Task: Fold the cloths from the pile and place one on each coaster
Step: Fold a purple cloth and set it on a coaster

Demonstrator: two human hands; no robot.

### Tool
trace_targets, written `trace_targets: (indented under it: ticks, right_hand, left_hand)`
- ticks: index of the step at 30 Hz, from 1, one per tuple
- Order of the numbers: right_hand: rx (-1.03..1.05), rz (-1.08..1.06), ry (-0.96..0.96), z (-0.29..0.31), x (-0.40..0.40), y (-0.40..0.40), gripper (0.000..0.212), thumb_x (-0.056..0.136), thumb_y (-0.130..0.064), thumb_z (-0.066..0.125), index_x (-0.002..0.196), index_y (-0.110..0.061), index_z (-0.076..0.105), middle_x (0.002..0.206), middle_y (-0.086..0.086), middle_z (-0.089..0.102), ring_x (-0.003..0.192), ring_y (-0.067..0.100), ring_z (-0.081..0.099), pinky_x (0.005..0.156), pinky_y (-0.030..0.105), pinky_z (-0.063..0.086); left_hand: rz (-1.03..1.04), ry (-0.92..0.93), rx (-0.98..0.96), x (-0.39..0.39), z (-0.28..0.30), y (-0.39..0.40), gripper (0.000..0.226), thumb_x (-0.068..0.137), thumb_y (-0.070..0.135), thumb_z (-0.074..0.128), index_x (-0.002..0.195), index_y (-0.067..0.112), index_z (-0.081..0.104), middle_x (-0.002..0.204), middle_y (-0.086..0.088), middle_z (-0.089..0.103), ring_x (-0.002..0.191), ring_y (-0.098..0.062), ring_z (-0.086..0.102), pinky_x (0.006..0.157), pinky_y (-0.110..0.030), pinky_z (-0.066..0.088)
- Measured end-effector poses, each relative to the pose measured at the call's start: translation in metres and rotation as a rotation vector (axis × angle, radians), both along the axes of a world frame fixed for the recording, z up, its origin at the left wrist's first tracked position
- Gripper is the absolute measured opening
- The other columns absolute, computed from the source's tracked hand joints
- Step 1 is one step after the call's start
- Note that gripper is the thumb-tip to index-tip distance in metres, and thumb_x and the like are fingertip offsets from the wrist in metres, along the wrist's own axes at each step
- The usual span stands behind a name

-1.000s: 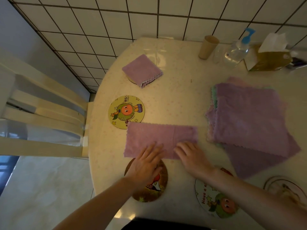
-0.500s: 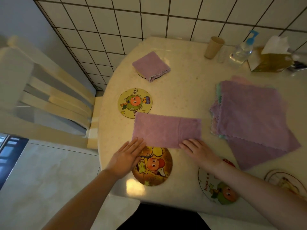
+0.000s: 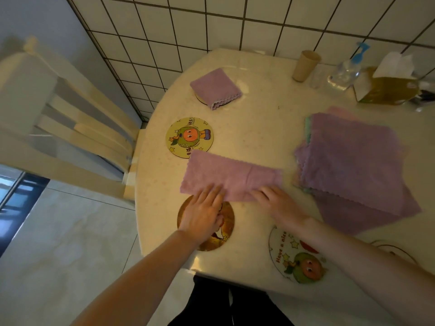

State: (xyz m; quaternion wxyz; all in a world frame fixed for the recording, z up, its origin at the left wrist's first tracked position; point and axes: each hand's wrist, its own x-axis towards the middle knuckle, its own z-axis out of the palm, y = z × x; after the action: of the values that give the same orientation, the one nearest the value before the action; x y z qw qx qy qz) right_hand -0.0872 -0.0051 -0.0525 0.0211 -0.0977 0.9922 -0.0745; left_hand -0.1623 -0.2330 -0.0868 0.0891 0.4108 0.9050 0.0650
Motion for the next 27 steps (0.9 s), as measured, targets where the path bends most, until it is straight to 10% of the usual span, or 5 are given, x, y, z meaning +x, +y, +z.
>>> trace_targets:
  ticks: [12, 20, 27]
  right_hand:
    - [-0.091, 0.479, -0.016, -0.001, 0.096, 0.023, 0.032, 0.093, -0.014, 0.042, 0.121, -0.007, 0.056, 0.111, 0.006, 0.063, 0.099, 0.021, 0.059, 0.082, 0.033, 0.054]
    - [0.12, 0.607, -0.119, -0.023, 0.024, 0.068, 0.09, 0.045, 0.009, 0.072, 0.132, -0.007, 0.051, 0.135, 0.011, 0.054, 0.122, 0.026, 0.053, 0.095, 0.035, 0.048]
    - [0.167, 0.829, -0.192, -0.034, 0.0, 0.084, 0.082, 0.062, 0.001, 0.076, 0.137, -0.013, 0.046, 0.143, 0.009, 0.046, 0.129, 0.024, 0.047, 0.095, 0.037, 0.049]
  left_hand:
    - [-0.036, 0.098, 0.054, 0.085, -0.021, 0.059, 0.044, 0.085, 0.029, 0.044, 0.12, 0.017, 0.067, 0.125, -0.006, 0.065, 0.118, -0.029, 0.059, 0.1, -0.044, 0.045]
    - [0.013, 0.139, 0.077, 0.118, -0.026, 0.038, 0.054, 0.083, 0.028, 0.072, 0.132, 0.012, 0.057, 0.138, -0.008, 0.055, 0.133, -0.028, 0.046, 0.107, -0.046, 0.041]
    - [0.033, -0.009, 0.091, 0.118, -0.022, 0.031, 0.051, 0.09, 0.036, 0.055, 0.136, 0.014, 0.053, 0.139, -0.006, 0.054, 0.129, -0.024, 0.05, 0.106, -0.039, 0.041]
